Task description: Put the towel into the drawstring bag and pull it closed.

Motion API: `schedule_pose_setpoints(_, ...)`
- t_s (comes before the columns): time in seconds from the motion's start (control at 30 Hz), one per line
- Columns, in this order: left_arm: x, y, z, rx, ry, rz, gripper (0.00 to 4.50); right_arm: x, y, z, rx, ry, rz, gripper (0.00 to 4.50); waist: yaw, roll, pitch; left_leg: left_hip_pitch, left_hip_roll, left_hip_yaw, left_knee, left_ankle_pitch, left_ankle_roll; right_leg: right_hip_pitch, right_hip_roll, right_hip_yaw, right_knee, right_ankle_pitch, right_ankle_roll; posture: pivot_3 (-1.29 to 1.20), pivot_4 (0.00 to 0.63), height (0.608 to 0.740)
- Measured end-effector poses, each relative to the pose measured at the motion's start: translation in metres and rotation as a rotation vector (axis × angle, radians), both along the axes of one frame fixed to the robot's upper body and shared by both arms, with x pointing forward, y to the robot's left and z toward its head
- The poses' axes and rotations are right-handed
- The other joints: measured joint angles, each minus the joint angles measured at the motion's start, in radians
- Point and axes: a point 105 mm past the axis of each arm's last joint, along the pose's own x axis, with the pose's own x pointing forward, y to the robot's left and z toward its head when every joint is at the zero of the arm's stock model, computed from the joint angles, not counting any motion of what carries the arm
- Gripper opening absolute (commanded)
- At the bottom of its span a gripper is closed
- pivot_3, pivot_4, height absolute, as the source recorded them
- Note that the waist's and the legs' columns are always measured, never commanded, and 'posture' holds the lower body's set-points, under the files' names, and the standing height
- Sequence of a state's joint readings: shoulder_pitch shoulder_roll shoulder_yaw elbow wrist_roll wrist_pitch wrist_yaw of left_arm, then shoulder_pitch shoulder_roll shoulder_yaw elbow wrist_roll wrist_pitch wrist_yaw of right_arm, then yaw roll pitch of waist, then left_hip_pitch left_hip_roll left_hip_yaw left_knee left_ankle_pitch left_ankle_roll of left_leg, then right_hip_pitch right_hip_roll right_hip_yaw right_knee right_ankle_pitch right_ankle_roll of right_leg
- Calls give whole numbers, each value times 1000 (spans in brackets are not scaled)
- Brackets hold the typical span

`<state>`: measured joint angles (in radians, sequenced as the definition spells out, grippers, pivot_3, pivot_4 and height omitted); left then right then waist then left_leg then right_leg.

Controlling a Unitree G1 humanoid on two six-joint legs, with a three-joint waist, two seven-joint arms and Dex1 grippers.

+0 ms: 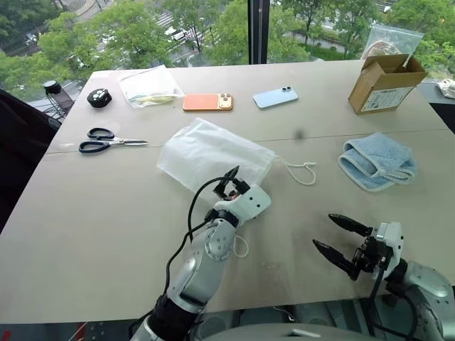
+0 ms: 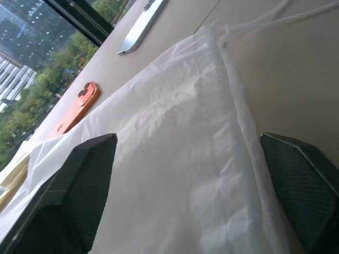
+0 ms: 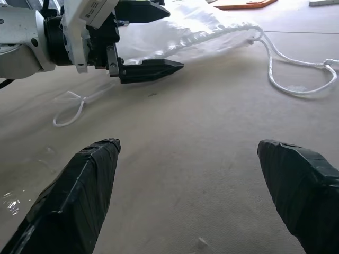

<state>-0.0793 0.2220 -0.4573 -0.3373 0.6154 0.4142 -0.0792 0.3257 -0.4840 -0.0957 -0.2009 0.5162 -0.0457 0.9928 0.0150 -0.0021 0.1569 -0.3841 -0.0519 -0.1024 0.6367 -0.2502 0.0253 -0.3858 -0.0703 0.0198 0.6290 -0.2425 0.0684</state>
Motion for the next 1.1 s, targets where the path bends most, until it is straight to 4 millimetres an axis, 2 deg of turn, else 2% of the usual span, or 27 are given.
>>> schedule_pose_setpoints(0.03, 0, 2, 1, -1, -7, 15, 2712, 1, 0, 1, 0, -2, 1, 4500, 0, 0, 0, 0, 0, 0, 0, 0, 0, 0, 0, 0, 0, 0, 0, 0, 150, 740)
schedule_pose_setpoints(0.07, 1, 3, 1, -2, -12, 21, 2509, 1, 0, 1, 0, -3, 1, 4500, 0, 0, 0, 0, 0, 0, 0, 0, 0, 0, 0, 0, 0, 0, 0, 0, 150, 740)
schedule_pose_setpoints(0.1, 1, 5, 4, -5, -27, 31, 1957, 2, 1, 1, 0, -6, 2, 4500, 0, 0, 0, 0, 0, 0, 1, 0, 0, 0, 0, 0, 0, 0, 0, 0, 150, 740)
schedule_pose_setpoints(0.23, 2, 7, 8, -2, -57, 48, 273, 6, 2, 4, 0, -14, 5, 4500, 0, 0, 0, -1, 0, 0, 1, 0, 0, 0, 0, 0, 0, 0, 0, 0, 150, 740)
schedule_pose_setpoints(0.27, 2, 8, 9, 3, -64, 55, 68, 7, 2, 4, -1, -11, 2, 4500, 0, 0, 0, -1, 0, 0, 1, 0, 0, 0, 0, 0, 0, 0, 0, 0, 150, 740)
schedule_pose_setpoints(0.53, 6, 21, 15, 19, -108, 104, 68, 11, 3, 6, 1, -17, -8, 4500, 0, 0, 0, 0, 0, 0, 1, 0, 0, 0, 0, 0, 1, 0, 0, 0, 150, 740)
schedule_pose_setpoints(0.63, 0, 14, 10, -25, -62, 21, 824, 12, 4, 6, -1, -19, -17, 4500, 0, 0, 0, 0, 0, 1, 2, 0, 0, 0, -1, 1, 2, 0, 0, 0, 150, 740)
schedule_pose_setpoints(0.7, -5, 9, 2, -40, -14, -22, 1825, 12, 4, 7, -2, -25, -18, 4500, 0, 0, 0, 0, 0, 1, 2, 0, 0, -1, -1, 1, 2, 0, 0, 0, 150, 740)
schedule_pose_setpoints(0.8, -6, 14, -3, -24, 2, -15, 3107, 12, 6, 10, -3, -34, -20, 4500, 0, 0, 0, 0, 0, 1, 2, 0, 0, -1, 0, 1, 4, 0, 0, 0, 150, 740)
schedule_pose_setpoints(0.83, -5, 16, -4, -20, 3, -9, 3658, 12, 6, 9, -3, -33, -21, 4500, 0, 0, 0, 0, 0, 1, 3, 0, 0, -1, 0, 1, 5, 0, 0, 0, 150, 740)
schedule_pose_setpoints(0.87, -4, 18, -5, -18, 8, -2, 4004, 12, 6, 9, -3, -31, -21, 4500, 0, 0, 0, 0, 0, 1, 3, 0, 0, -1, 0, 1, 6, 0, 0, 0, 150, 740)
schedule_pose_setpoints(1.1, 7, 21, 1, -14, -45, 3, 4004, 10, 9, 12, 3, -31, -13, 4500, 0, 0, 0, 0, 0, 1, 7, 0, 0, -1, 0, 1, 9, 0, 0, 0, 150, 740)
